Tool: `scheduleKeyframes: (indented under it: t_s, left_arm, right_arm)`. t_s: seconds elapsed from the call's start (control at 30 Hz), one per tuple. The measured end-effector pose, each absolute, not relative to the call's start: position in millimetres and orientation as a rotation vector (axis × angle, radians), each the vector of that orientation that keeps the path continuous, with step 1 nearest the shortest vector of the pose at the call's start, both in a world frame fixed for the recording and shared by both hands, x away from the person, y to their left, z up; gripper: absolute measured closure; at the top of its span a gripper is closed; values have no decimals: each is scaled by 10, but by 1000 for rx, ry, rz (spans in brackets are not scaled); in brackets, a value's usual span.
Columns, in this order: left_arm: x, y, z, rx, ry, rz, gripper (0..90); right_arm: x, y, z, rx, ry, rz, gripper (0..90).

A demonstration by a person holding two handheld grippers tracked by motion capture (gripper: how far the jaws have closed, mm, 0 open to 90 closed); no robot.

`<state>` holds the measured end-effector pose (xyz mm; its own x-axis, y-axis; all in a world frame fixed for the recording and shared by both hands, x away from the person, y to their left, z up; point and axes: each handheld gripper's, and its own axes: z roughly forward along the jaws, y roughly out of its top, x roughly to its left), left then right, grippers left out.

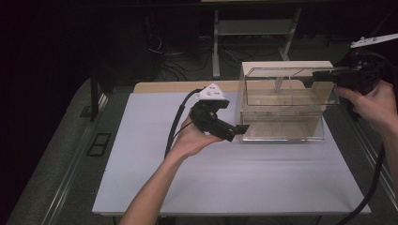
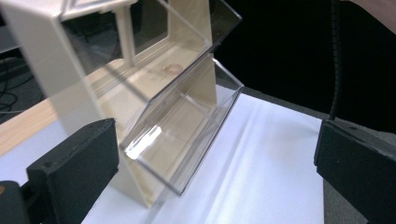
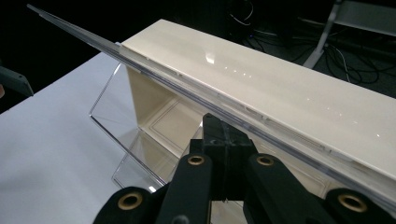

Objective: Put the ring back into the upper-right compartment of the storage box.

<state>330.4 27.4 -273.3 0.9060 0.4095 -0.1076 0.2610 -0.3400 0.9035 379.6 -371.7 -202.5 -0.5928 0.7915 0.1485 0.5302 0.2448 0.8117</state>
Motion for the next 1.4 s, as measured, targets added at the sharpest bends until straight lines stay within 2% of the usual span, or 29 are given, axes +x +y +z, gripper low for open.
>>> scheduleKeyframes:
  t_s: [0.6, 1.4]
  left_arm:
    - [3077, 1045, -3238, 1852, 672, 184, 0]
    - [2695, 1614, -3891, 1773, 843, 200, 0]
  right_arm:
    - [3777, -3687, -2034, 1223, 2222, 1288, 896]
    - [3747, -3715, -2062, 1224, 2210, 1291, 896]
